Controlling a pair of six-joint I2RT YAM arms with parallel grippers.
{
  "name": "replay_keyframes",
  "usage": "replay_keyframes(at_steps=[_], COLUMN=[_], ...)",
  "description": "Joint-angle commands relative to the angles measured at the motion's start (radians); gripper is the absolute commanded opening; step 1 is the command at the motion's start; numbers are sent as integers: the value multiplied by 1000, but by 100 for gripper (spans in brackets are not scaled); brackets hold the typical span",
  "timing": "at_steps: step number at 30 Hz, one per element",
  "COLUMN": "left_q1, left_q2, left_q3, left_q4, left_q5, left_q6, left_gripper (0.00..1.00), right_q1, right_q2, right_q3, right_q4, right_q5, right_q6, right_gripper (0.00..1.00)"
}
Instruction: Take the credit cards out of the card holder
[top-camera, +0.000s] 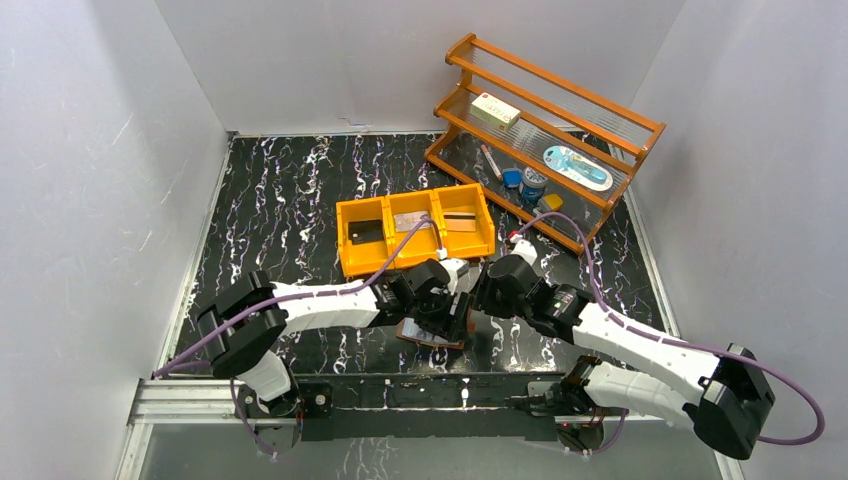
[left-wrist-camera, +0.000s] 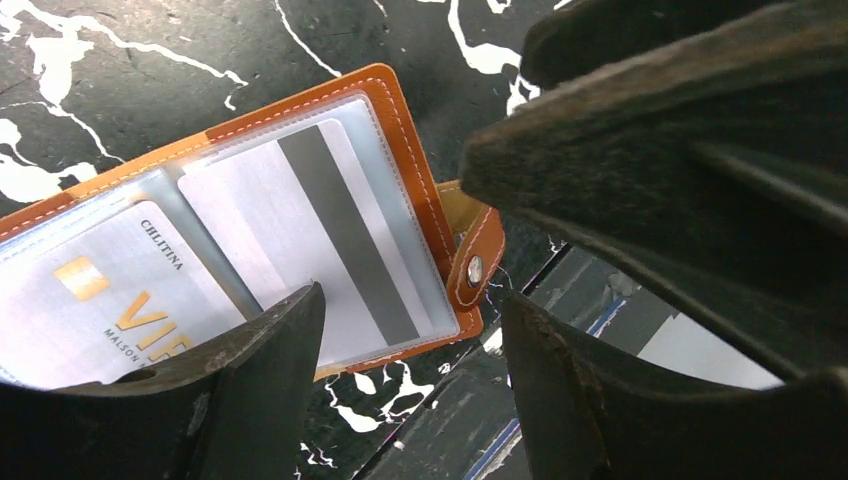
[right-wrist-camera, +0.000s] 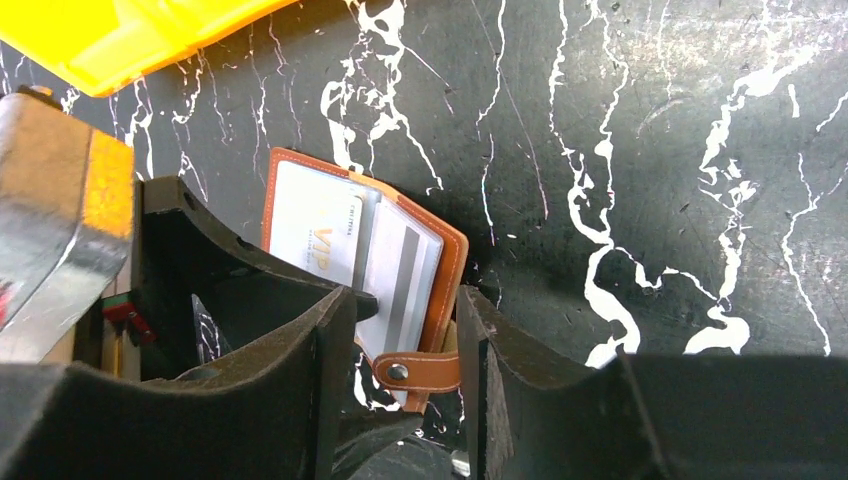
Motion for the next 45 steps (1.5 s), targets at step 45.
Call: replay_keyframes(at_steps=[45], left_q1=[54], left_q2=[-71], left_q3=[-50], left_q4=[5], left_q5=[-91], left_q6=[-10], left_gripper=[58], right_q1=[-58], right_q2=[259], right_q3=[-255], right_q4=[312], right_q5=[-253], right_q6=[73], right_gripper=[27])
